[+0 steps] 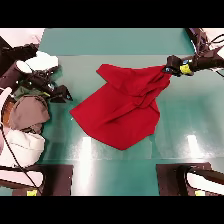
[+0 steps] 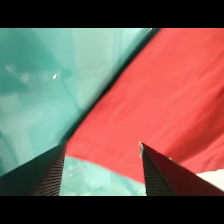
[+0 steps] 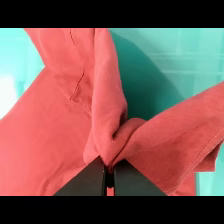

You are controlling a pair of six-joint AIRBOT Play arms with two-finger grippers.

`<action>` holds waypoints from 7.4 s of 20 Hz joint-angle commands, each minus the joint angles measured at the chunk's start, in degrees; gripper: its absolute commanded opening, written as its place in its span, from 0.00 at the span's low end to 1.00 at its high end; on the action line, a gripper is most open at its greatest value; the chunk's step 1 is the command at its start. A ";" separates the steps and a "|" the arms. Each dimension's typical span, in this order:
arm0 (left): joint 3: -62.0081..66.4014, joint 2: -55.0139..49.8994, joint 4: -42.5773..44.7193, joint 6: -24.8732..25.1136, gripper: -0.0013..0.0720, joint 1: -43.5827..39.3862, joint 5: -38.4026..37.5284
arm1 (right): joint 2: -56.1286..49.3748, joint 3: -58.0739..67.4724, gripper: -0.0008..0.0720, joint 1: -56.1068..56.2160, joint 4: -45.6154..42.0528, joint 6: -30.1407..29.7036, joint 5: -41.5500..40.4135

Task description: Fold the shirts.

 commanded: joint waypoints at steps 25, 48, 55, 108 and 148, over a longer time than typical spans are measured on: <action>8.46 2.16 8.44 2.58 0.05 -9.66 5.79 | 26.08 -24.24 0.83 -6.08 -13.05 -1.29 20.22; 10.51 2.10 6.54 2.54 0.05 -9.66 2.91 | -27.58 6.73 0.77 8.85 -10.56 -0.81 -6.80; 10.51 2.12 6.54 2.51 0.05 -9.66 2.49 | -31.08 12.02 0.03 10.08 -10.71 -0.87 -5.57; 35.52 -7.85 12.76 -4.76 0.82 -3.13 -6.62 | -15.04 24.70 0.53 3.72 -23.50 -1.95 5.99; -7.26 13.07 -2.27 4.46 0.05 -5.84 9.84 | 17.38 -33.44 0.52 -13.20 -9.33 -4.02 10.08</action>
